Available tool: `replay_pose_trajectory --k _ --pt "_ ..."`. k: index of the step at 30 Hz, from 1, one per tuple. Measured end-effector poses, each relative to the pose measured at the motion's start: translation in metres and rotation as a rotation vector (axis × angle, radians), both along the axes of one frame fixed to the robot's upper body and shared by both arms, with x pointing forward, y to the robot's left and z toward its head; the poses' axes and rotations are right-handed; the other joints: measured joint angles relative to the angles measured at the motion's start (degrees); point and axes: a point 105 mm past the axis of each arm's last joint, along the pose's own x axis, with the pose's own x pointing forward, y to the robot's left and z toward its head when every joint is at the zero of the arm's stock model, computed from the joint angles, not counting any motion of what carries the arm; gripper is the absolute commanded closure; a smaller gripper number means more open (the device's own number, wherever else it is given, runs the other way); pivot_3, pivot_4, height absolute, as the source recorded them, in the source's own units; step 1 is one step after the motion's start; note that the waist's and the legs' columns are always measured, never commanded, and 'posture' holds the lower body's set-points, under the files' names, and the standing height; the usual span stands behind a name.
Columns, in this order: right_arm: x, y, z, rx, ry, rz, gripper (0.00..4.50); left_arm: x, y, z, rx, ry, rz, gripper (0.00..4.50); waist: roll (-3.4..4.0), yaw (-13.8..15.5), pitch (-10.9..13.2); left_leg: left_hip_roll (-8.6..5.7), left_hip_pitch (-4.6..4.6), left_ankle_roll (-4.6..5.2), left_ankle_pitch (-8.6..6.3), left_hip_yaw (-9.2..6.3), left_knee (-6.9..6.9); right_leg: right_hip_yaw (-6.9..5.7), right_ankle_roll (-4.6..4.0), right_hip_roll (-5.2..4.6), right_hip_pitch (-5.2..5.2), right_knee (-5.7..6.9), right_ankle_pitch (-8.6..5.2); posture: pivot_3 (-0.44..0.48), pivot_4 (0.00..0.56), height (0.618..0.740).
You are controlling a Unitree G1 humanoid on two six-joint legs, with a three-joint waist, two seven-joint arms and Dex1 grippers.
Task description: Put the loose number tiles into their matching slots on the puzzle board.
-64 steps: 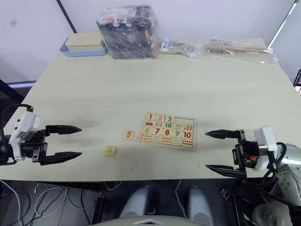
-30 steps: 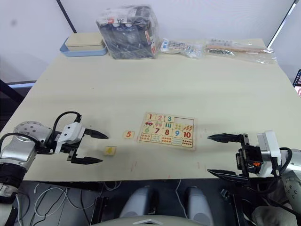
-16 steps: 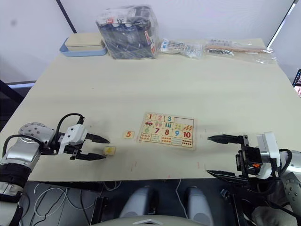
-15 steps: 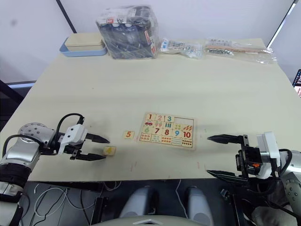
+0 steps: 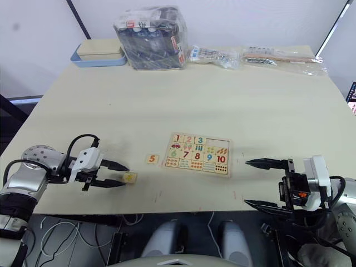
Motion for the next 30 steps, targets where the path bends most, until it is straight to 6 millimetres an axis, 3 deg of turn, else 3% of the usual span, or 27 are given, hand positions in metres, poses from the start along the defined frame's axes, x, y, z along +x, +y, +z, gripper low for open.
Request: replay_pose_trajectory --k 7,11,19,23,30 --pt "0.002 0.001 0.001 0.002 -0.011 -0.007 0.0 0.0 -0.006 0.005 -0.008 0.006 -0.008 3.57 -0.01 0.0 0.0 0.0 0.0 0.0 0.0 0.0 0.01 0.0 0.03 0.0 0.0 0.0 0.02 0.0 0.15 0.74" --pt "0.003 0.001 0.001 0.012 -0.026 -0.023 0.0 0.003 -0.003 0.02 -0.002 0.004 0.021 3.57 -0.04 0.0 0.0 0.02 -0.01 0.0 0.0 -0.02 0.01 0.0 0.02 0.04 0.0 0.01 0.01 0.0 0.15 0.74" --pt "0.005 0.0 0.001 0.017 -0.042 -0.045 0.0 0.026 -0.006 0.092 0.037 -0.037 0.138 3.57 -0.07 0.0 0.0 -0.02 -0.03 0.0 0.0 -0.04 0.07 0.0 0.09 0.11 0.03 0.02 0.03 0.0 0.15 0.74" --pt "0.007 -0.004 0.001 0.022 -0.042 -0.075 0.0 0.031 -0.024 0.121 0.042 -0.039 0.131 3.57 -0.06 0.0 0.0 -0.04 -0.03 0.0 0.0 -0.03 0.1 0.07 0.13 0.17 0.04 0.03 0.04 0.0 0.15 0.74" --pt "0.009 -0.007 0.003 0.028 -0.068 -0.113 0.0 0.038 -0.061 0.143 0.161 0.015 0.133 3.57 -0.13 0.0 0.1 -0.08 -0.09 0.0 0.0 -0.1 0.25 0.34 0.31 0.61 0.12 0.02 -0.06 0.0 0.15 0.74"
